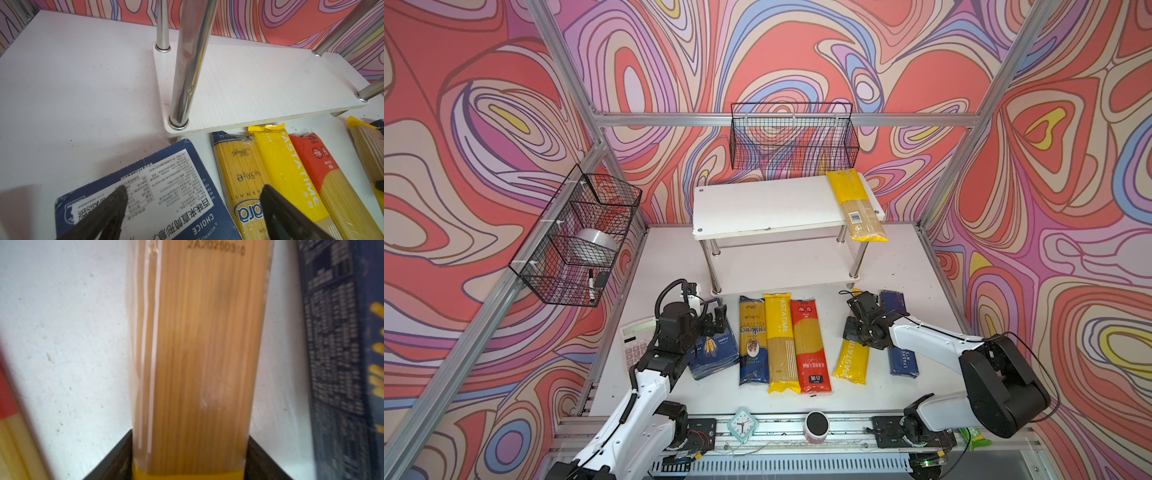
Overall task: Arrange pasta packages on shelves
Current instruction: Pick up the pasta bag from the middle-right of the table.
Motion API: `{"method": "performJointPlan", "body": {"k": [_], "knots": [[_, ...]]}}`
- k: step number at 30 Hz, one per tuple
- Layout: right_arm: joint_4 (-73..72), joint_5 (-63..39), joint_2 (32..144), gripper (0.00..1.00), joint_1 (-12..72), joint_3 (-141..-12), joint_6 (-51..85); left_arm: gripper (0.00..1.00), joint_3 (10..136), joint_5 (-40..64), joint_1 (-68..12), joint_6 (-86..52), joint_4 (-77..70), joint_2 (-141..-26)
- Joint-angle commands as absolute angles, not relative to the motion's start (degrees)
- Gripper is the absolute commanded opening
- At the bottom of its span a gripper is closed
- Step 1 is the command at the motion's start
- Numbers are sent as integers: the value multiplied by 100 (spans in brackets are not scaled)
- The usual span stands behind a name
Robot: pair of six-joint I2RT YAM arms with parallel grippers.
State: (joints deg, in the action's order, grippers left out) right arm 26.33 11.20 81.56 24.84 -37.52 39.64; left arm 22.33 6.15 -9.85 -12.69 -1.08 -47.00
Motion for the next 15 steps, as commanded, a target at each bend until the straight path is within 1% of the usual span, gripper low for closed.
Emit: {"method": "performJointPlan", "body": {"k": [1, 7, 10, 11, 13, 15], "knots": [[3053, 1060, 8231, 70, 2520, -3641, 3909, 100, 2160, 611, -1028, -1327, -184, -4702], [3081, 957, 8073, 55, 2531, -3555, 3915, 100, 2162, 611, -1023, -1327, -183, -4704], [3167, 1087, 7898, 51, 2528, -3558, 3888, 100, 2162, 613, -1028, -1327, -185, -4707], [3131, 1092, 7841, 48, 2528, -3559, 3842, 100, 2158, 615, -1028, -1327, -185, -4702], [3188, 1123, 7784, 38, 2528, -3620, 3821, 100, 2163, 609, -1028, -1332, -189, -4702], [3168, 1081, 7746, 35, 2525, -3630, 3814, 100, 2162, 605, -1028, -1327, -185, -4702]]}}
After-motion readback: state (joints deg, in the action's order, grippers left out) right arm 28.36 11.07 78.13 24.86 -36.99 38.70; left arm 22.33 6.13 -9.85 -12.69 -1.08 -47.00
